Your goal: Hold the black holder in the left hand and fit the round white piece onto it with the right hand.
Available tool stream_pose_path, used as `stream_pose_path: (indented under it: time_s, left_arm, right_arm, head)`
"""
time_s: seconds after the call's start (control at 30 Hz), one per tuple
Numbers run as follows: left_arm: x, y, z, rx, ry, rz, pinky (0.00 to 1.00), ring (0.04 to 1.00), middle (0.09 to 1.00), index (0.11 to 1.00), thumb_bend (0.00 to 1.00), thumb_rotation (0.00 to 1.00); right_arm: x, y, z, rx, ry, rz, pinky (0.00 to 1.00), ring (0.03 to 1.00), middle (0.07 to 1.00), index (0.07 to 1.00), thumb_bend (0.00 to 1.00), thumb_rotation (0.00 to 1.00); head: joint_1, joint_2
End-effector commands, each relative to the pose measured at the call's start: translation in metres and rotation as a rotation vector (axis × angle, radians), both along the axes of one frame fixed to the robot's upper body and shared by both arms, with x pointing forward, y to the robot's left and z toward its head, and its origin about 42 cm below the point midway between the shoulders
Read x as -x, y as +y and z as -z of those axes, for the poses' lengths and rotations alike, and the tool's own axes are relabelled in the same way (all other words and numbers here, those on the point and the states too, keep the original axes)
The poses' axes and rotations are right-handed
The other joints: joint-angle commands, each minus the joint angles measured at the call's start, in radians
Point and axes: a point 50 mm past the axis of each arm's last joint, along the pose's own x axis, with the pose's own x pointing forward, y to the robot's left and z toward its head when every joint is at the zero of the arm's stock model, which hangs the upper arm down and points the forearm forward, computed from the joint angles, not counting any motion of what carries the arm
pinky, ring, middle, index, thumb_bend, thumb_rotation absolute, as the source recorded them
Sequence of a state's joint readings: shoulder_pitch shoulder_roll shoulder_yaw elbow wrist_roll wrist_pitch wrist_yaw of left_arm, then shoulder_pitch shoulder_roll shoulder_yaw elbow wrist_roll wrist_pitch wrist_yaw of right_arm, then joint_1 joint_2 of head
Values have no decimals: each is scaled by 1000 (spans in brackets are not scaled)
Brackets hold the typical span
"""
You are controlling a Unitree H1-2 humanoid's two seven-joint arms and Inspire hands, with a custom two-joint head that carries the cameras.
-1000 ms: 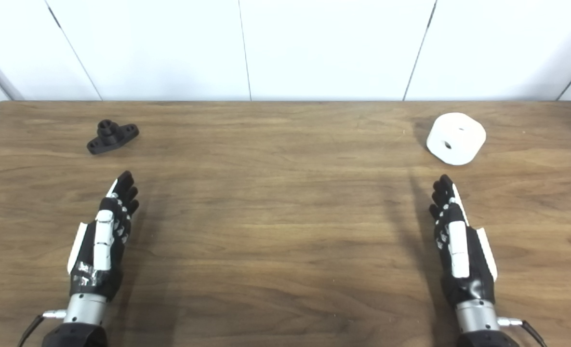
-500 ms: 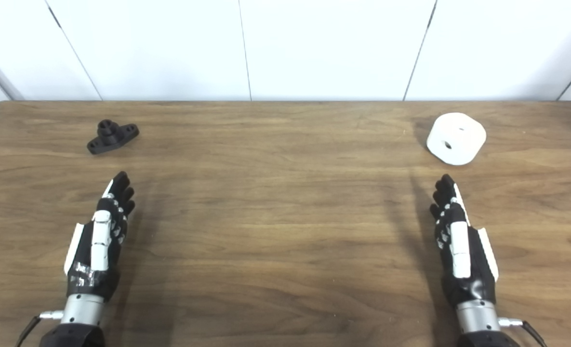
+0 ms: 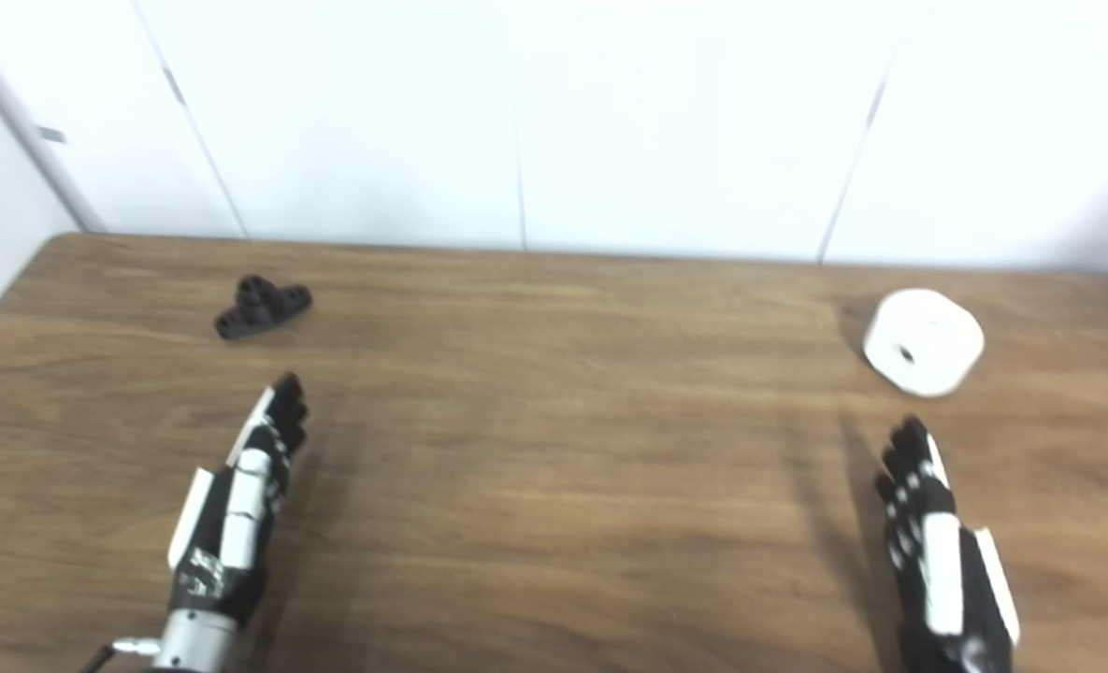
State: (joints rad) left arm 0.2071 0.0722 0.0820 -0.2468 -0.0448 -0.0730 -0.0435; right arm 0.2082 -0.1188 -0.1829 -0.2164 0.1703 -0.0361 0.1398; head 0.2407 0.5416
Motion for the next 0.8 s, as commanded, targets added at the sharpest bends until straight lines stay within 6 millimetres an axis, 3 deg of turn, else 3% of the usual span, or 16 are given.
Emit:
stream_pose_path:
  time_s: [0.0,0.3,0.53,0.77]
  left_arm:
    - [15,-6,6,20,-12,-20,1000,985,985,979,380,944]
    - [15,-10,13,18,-7,-37,1000,973,970,965,430,908]
    - [17,-8,12,4,22,-35,1000,977,974,973,469,866]
    - [15,-9,5,-49,43,-30,1000,986,978,988,462,755]
  right_arm:
    - [17,-11,2,26,12,-10,1000,1000,1000,999,591,1000]
    - [15,-13,8,8,11,-26,1000,1000,1000,999,591,1000]
    - [15,-10,10,4,14,-28,1000,1000,1000,993,591,1000]
    - [16,-8,11,-5,13,-25,1000,1000,999,994,607,1000]
  head:
    - [7,-5]
    - [9,-40]
    - [-25,-44]
    - [-32,-45]
